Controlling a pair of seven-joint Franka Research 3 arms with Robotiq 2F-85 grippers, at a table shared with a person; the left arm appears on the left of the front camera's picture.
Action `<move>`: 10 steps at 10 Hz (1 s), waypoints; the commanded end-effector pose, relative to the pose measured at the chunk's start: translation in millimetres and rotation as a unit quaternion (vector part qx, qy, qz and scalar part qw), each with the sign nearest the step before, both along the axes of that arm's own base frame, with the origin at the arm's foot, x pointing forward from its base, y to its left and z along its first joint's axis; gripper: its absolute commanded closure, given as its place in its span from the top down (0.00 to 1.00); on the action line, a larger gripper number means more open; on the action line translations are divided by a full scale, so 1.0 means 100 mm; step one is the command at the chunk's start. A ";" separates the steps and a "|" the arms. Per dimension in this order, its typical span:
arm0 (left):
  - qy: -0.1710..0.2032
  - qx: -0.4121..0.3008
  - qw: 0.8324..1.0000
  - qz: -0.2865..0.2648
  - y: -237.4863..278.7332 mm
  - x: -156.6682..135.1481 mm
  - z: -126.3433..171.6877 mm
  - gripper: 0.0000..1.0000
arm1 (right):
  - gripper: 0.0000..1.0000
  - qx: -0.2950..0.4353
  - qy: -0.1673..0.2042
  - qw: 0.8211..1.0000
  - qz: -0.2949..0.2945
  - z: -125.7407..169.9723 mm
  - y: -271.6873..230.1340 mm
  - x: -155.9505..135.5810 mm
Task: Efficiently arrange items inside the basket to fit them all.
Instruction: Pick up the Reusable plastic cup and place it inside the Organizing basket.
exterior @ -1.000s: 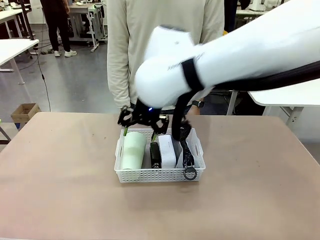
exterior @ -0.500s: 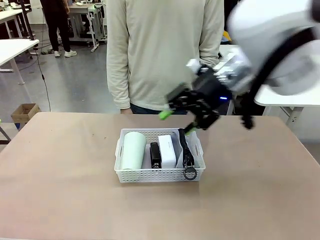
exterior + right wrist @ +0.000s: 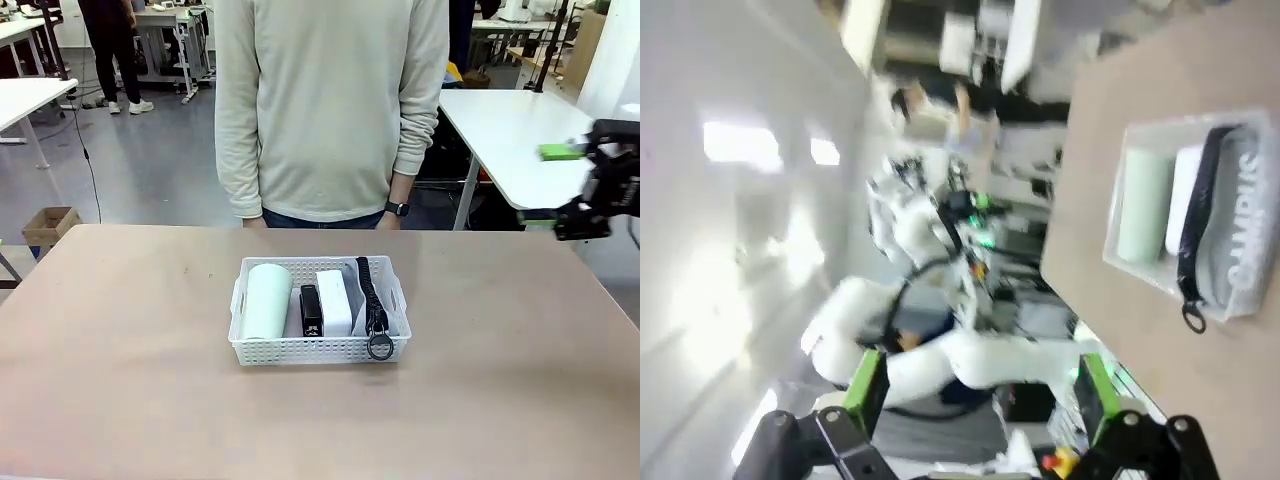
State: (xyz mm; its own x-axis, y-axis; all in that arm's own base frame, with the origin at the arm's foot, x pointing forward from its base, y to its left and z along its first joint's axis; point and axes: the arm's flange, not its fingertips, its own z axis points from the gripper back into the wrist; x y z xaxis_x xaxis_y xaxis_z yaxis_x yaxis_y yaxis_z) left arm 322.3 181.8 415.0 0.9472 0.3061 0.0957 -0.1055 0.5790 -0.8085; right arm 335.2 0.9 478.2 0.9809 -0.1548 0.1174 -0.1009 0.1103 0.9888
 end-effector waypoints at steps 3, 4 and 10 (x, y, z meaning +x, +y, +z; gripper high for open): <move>-0.005 0.002 1.000 -0.009 0.02 -0.03 0.00 1.00 | 1.00 0.014 0.025 0.999 -0.036 -0.17 -0.29 0.05; -0.005 0.002 1.000 -0.009 0.02 -0.03 0.00 1.00 | 1.00 0.014 0.025 0.999 -0.036 -0.17 -0.29 0.05; -0.005 0.002 1.000 -0.009 0.02 -0.03 0.00 1.00 | 1.00 0.014 0.025 0.999 -0.036 -0.17 -0.29 0.05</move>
